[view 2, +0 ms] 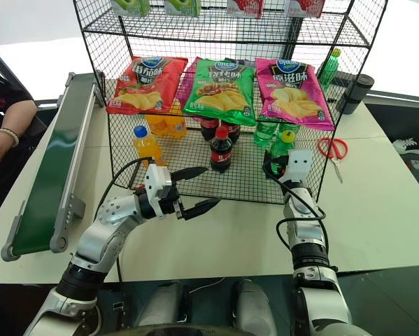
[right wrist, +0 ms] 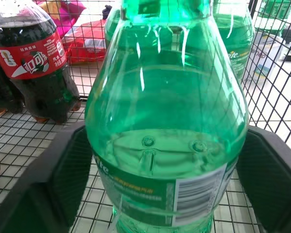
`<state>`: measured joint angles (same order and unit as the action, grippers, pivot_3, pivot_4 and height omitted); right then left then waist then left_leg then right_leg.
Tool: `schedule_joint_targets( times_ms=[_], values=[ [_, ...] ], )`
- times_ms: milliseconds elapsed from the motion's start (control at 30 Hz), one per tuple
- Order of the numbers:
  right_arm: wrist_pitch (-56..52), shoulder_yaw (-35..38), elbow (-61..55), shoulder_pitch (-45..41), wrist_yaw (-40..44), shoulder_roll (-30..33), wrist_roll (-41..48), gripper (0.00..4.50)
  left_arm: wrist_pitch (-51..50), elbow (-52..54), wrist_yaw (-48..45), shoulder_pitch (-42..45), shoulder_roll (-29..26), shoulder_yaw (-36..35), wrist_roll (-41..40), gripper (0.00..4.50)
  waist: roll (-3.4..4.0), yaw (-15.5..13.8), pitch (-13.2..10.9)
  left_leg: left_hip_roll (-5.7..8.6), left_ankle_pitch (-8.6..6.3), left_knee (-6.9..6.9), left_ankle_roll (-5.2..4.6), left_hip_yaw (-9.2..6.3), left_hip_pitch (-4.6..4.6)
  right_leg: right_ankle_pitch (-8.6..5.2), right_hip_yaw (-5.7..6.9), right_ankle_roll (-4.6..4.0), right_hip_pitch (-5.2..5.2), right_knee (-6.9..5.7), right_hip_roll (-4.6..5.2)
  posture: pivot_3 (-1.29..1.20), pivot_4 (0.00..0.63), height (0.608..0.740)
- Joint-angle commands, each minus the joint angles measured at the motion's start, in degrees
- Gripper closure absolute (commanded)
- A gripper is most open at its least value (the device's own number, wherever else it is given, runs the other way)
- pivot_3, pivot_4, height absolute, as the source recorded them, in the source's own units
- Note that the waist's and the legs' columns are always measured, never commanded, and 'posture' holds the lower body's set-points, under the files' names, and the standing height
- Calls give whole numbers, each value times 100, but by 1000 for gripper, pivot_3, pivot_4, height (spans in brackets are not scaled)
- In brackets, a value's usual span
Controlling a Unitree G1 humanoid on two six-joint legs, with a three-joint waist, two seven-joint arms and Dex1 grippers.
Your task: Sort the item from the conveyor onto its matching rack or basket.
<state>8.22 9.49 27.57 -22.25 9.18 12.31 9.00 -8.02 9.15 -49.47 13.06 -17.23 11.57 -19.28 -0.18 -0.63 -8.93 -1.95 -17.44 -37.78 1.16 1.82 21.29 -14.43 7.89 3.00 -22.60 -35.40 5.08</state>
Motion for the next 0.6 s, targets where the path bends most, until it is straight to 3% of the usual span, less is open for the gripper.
schedule_joint_targets(
  times_ms=[33,367,600],
  values=[
    [-58,3,-742,285,-8,87,-75,40,54,195,18,23,40,7,-55,0,1,-3,1,0,0,0,0,0,0,0,0,0,0,0,0,0,150,740],
    [-1200,-45,-3600,1900,197,386,-106,40,-181,247,229,-57,10,-214,-176,0,22,-17,13,0,-1,0,-1,-3,0,0,-1,1,-1,-1,2,0,150,740],
    [-1921,114,-5485,2831,1210,1189,636,40,-456,313,446,-349,-623,-691,-65,0,22,0,15,-1,-1,0,-2,-5,0,-2,0,1,-2,5,-3,0,150,740]
  ],
)
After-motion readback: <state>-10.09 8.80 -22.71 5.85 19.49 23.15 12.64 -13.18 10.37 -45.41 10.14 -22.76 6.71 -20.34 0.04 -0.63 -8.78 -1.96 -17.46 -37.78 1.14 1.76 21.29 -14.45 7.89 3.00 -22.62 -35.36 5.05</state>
